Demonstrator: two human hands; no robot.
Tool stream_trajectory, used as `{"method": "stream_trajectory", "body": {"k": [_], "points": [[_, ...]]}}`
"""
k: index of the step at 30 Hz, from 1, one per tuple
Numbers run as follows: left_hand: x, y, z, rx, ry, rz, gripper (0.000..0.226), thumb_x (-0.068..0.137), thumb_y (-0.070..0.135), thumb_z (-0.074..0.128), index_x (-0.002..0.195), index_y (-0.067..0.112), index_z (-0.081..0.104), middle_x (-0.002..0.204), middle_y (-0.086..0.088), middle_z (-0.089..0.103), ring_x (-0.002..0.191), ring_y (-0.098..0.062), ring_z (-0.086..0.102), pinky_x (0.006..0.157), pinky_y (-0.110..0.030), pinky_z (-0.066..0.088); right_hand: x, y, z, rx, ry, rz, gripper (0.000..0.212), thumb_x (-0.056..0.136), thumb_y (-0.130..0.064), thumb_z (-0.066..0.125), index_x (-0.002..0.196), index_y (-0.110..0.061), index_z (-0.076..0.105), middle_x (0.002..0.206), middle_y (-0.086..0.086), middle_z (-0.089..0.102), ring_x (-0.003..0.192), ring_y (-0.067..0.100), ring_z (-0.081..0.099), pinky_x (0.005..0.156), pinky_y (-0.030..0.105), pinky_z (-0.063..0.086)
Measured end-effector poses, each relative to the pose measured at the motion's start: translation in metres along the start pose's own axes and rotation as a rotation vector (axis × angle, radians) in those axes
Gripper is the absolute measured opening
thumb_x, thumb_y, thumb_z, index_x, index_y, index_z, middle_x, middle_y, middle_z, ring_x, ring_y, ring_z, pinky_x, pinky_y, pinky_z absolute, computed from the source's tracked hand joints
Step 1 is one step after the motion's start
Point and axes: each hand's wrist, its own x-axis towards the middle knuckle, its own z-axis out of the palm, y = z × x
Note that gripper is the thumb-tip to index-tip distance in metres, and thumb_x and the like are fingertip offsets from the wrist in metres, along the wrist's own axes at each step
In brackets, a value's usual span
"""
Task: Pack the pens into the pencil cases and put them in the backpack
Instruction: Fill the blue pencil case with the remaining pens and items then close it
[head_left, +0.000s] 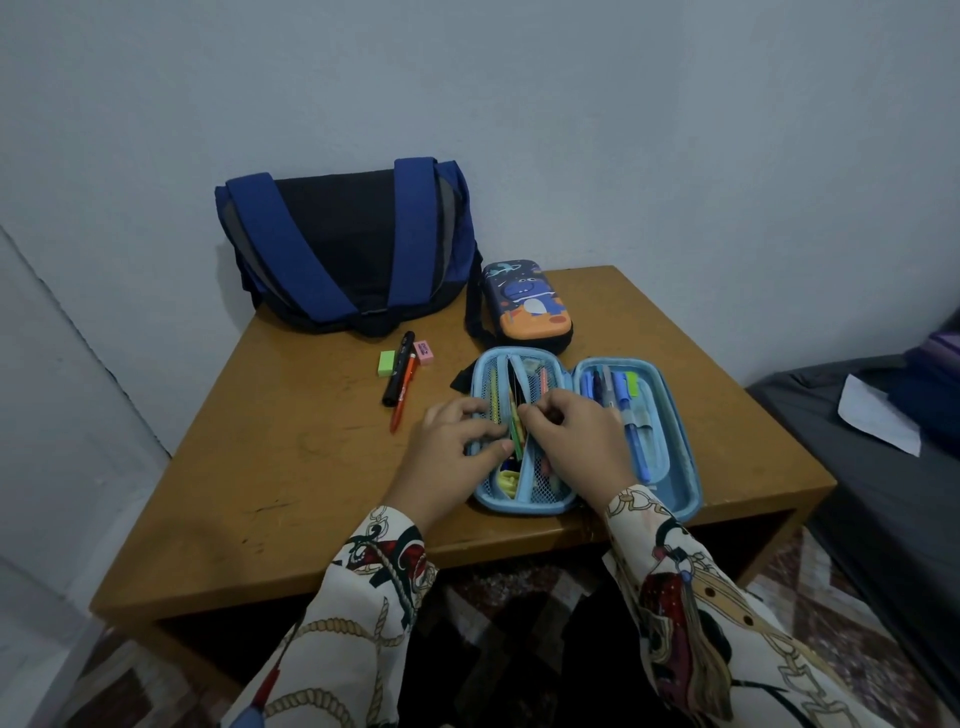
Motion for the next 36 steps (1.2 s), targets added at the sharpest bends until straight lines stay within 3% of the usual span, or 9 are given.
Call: {"method": "stream_trajectory", "body": {"k": [5, 11, 16, 19, 26, 30, 36], "points": [[0.000, 0.004, 0.000, -0.007, -0.045, 0.037, 0.034, 0.089, 0.037, 0.065, 0.121, 0.046, 0.058, 0.124, 0.014, 0.047, 0.125, -0.010, 0.032, 0.109, -0.040, 0.030, -0.002, -0.001, -0.002, -0.003, -0.005, -0.025, 0.021, 0.090, -0.037, 0.058, 0.074, -0.024, 0.061, 0.059, -0.006, 0.062, 0.067, 0.010, 0.062, 0.090, 0.033, 0.027], [0.000, 0.007, 0.003, 0.092, -0.039, 0.036, 0.022, 0.089, 0.036, 0.063, 0.111, 0.031, 0.066, 0.119, 0.015, 0.043, 0.123, -0.012, 0.031, 0.108, -0.039, 0.029, -0.003, -0.001, -0.002, 0.078, -0.012, 0.012, 0.013, 0.087, -0.032, 0.056, 0.076, -0.025, 0.056, 0.062, -0.003, 0.064, 0.067, 0.015, 0.064, 0.098, 0.038, 0.032], [0.000, 0.008, 0.002, 0.134, -0.026, 0.036, 0.028, 0.088, 0.027, 0.061, 0.115, 0.027, 0.058, 0.118, 0.013, 0.046, 0.121, -0.015, 0.036, 0.102, -0.036, 0.033, -0.002, -0.004, -0.001, -0.005, -0.011, -0.027, 0.022, 0.084, -0.042, 0.066, 0.083, -0.025, 0.052, 0.074, -0.006, 0.063, 0.073, 0.008, 0.058, 0.085, 0.034, 0.026], [-0.001, 0.011, 0.001, 0.081, 0.003, -0.002, 0.034, 0.089, 0.031, 0.062, 0.120, 0.026, 0.051, 0.111, 0.014, 0.045, 0.119, -0.012, 0.038, 0.099, -0.033, 0.038, -0.003, -0.005, -0.002, -0.024, -0.026, -0.023, 0.018, 0.083, -0.034, 0.065, 0.081, -0.028, 0.049, 0.071, -0.008, 0.058, 0.073, 0.007, 0.057, 0.088, 0.035, 0.029], [-0.002, 0.012, 0.002, 0.132, -0.053, 0.022, 0.032, 0.097, 0.037, 0.052, 0.128, 0.034, 0.060, 0.139, 0.008, 0.045, 0.129, -0.013, 0.026, 0.111, -0.039, 0.024, -0.005, -0.005, -0.005, 0.101, -0.040, 0.031, 0.015, 0.084, -0.024, 0.060, 0.080, -0.030, 0.047, 0.070, -0.005, 0.061, 0.066, 0.018, 0.064, 0.102, 0.041, 0.037], [-0.002, 0.014, 0.001, 0.150, -0.045, 0.024, 0.031, 0.095, 0.040, 0.054, 0.125, 0.035, 0.060, 0.137, 0.009, 0.045, 0.129, -0.014, 0.028, 0.110, -0.039, 0.026, -0.006, -0.004, -0.004, 0.155, -0.039, 0.045, 0.011, 0.079, -0.029, 0.059, 0.079, -0.032, 0.049, 0.072, -0.003, 0.063, 0.062, 0.018, 0.065, 0.094, 0.052, 0.048], [-0.001, 0.014, 0.000, 0.176, -0.094, 0.016, 0.036, 0.092, 0.043, 0.057, 0.128, 0.040, 0.057, 0.143, 0.009, 0.039, 0.132, -0.015, 0.023, 0.113, -0.044, 0.023, -0.008, -0.006, -0.005, 0.211, -0.031, 0.068, 0.015, 0.066, -0.045, 0.049, 0.080, -0.039, 0.049, 0.074, 0.001, 0.066, 0.060, 0.020, 0.065, 0.087, 0.058, 0.051]]}}
